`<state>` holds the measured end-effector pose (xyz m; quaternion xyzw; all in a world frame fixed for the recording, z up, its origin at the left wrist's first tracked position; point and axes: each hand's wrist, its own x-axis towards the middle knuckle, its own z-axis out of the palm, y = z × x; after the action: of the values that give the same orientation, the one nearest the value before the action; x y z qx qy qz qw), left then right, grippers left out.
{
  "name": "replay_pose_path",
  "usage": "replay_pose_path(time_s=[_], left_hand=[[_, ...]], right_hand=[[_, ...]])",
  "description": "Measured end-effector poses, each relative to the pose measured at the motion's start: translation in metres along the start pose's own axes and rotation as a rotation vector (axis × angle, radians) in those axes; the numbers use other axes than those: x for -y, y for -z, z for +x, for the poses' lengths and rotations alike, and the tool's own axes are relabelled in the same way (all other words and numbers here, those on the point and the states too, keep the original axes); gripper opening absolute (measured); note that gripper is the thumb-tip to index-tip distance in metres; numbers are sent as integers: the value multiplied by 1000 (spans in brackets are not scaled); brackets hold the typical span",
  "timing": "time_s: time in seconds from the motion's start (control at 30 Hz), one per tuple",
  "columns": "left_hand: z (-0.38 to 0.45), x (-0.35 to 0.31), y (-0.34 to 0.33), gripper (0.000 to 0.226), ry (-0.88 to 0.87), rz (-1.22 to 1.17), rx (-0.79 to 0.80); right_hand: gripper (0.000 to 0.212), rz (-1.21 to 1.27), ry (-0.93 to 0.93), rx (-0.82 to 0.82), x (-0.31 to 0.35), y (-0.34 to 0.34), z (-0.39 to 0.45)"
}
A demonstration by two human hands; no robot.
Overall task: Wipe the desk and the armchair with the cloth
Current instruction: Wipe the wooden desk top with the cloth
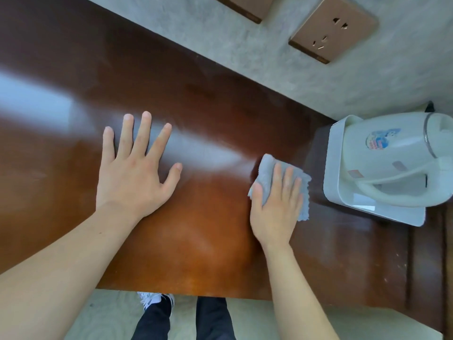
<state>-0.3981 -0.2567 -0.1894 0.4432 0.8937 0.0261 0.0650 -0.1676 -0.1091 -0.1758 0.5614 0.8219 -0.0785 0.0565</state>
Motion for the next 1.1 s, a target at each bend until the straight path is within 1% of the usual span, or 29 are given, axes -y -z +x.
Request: replay_pose_path(time_s=[0.07,0.1,0.2,0.27,0.3,0.33,0.47,0.53,0.73,0.83,0.9,0.93,1.0,1.07,1.1], left_hand=[[1,0,-1,74,-6,2,-11],[1,0,-2,74,-5,4,-12],[1,-1,-2,75,2,9,-19],[1,-1,-1,75,-2,16,-14],[1,-1,0,75,-2,15,-10],[1,-1,0,75,0,11,-6],[-2,-1,4,76,-6,-20,19],[-2,-1,7,76,-7,-43,33],[-5,2,15,75,-15,-146,69],[-6,7,19,75,-17,-300,77],[-9,12,26,74,-11,-421,96],[-10,13,30,74,-24,-442,119],[-15,14,35,73,-106,-364,183],[-30,12,38,76,-211,-226,232],[-43,11,38,78,-244,-199,249]], right_hand=[[67,-30,-90,-73,3,8,57],[66,-22,-124,-82,6,13,86],[67,73,-238,-12,18,21,152],[68,106,-297,37,32,23,166],[68,101,-275,40,41,22,165],[67,88,-211,34,52,21,158],[62,-1,206,1,96,9,103],[61,-18,311,8,105,4,66],[59,77,400,112,77,-19,-75],[59,57,431,122,59,-28,-141],[57,61,452,154,48,-29,-172],[57,70,460,176,44,-28,-180],[56,124,463,223,40,-22,-185],[54,260,439,277,41,-14,-180],[52,343,414,302,41,-10,-176]])
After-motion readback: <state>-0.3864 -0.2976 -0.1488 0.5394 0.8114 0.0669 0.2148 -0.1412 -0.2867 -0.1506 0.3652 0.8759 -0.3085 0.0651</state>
